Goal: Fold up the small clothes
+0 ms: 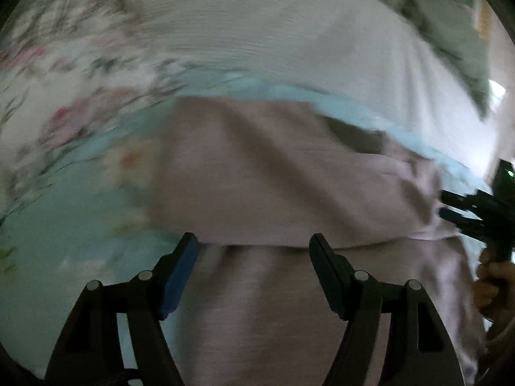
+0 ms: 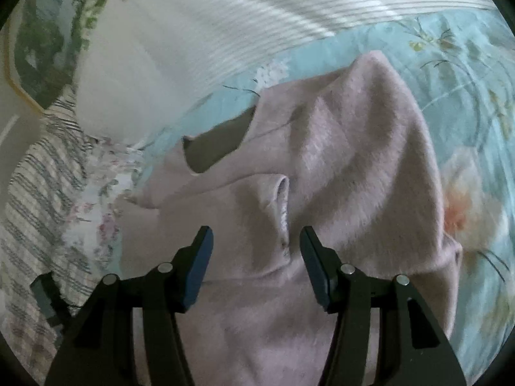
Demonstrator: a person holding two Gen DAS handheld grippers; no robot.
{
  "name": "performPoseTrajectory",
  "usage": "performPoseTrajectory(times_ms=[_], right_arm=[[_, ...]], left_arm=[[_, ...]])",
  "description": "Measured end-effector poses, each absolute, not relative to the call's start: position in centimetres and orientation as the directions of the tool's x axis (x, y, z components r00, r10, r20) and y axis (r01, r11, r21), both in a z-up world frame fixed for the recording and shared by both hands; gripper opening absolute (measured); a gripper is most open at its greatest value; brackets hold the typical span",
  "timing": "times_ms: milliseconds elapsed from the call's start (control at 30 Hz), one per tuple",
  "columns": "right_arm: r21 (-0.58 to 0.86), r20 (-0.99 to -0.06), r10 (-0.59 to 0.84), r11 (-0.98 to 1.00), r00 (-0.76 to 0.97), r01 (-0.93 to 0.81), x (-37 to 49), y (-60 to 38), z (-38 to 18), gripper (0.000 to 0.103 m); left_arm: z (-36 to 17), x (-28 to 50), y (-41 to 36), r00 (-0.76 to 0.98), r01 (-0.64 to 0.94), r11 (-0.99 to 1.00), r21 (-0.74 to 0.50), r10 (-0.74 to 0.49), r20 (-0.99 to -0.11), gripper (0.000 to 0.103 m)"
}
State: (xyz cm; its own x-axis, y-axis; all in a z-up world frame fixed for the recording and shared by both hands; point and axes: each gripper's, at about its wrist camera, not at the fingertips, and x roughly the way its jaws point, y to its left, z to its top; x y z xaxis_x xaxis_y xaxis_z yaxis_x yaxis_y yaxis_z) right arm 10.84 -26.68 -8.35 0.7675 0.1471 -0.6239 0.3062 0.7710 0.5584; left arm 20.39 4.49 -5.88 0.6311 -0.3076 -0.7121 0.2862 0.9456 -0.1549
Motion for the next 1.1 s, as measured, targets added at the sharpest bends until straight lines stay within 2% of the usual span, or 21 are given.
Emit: performPoseTrajectory(times_ms=[133,200,267,367,467,567,667,733,833,933,1000,1067,1100], right_arm=[[0.518,-0.668,0.125,0.786,0.734,0.338,12.8,-26.8,-9.7,0.055],[0.513,-0.681,0.137,0.790,0.719,0.336,13.7,-26.6,-10.3,0.043],[0.515,-0.693,0.162,0.794,0.703,0.324,14.7,-26.2,-10.6,0.007],[0.507,-0.675,0.163,0.811,0.720,0.291,15.0,-25.5,-9.0,0.006],[0.573,-0.508,0.131,0.789,0.851,0.221,12.3,-27.0,-3.0,0.006],[0.566,-0.432,0.014,0.783,0.902,0.258,9.7,-29.2,0.5,0.006],[0.545,-0.461,-0.031,0.779,0.887,0.310,8.9,-31.1,0.4,0.006],[0.536,-0.511,-0.021,0.774,0.859,0.338,9.2,-31.5,-1.1,0.006],[0.514,-0.574,-0.014,0.772,0.819,0.373,9.4,-31.4,-3.9,0.006],[0.518,-0.599,-0.005,0.761,0.801,0.392,9.4,-31.3,-5.5,0.006],[0.519,-0.598,0.000,0.762,0.802,0.387,9.5,-31.1,-5.3,0.006],[0.533,-0.566,0.001,0.763,0.824,0.365,9.1,-31.2,-4.1,0.006],[0.541,-0.540,-0.001,0.766,0.841,0.348,8.7,-31.2,-3.3,0.006]], left_arm=[[-7.7,22.3,7.5,0.628,0.185,0.971,-0.151,-0.235,-0.742,0.071],[-8.5,23.1,8.4,0.616,0.159,0.971,-0.178,-0.238,-0.751,0.071],[-9.0,24.1,8.5,0.600,0.143,0.970,-0.195,-0.242,-0.762,0.071],[-8.8,24.5,7.9,0.605,0.156,0.969,-0.190,-0.246,-0.757,0.071],[-8.4,24.5,6.8,0.606,0.207,0.959,-0.194,-0.282,-0.744,0.071],[-8.1,24.5,4.8,0.599,0.273,0.949,-0.161,-0.298,-0.743,0.070],[-9.0,24.8,2.9,0.574,0.314,0.945,-0.093,-0.267,-0.774,0.068],[-9.4,25.6,2.3,0.581,0.275,0.960,-0.044,-0.203,-0.788,0.061],[-8.9,27.0,3.2,0.595,0.212,0.969,-0.123,-0.228,-0.771,0.061],[-8.9,28.4,3.9,0.609,0.135,0.981,-0.137,-0.191,-0.770,0.061],[-8.9,28.4,4.6,0.606,0.102,0.976,-0.191,-0.213,-0.766,0.061],[-8.3,27.5,4.9,0.607,0.128,0.962,-0.239,-0.267,-0.748,0.052],[-7.8,26.8,4.6,0.611,0.174,0.950,-0.258,-0.310,-0.728,0.051]])
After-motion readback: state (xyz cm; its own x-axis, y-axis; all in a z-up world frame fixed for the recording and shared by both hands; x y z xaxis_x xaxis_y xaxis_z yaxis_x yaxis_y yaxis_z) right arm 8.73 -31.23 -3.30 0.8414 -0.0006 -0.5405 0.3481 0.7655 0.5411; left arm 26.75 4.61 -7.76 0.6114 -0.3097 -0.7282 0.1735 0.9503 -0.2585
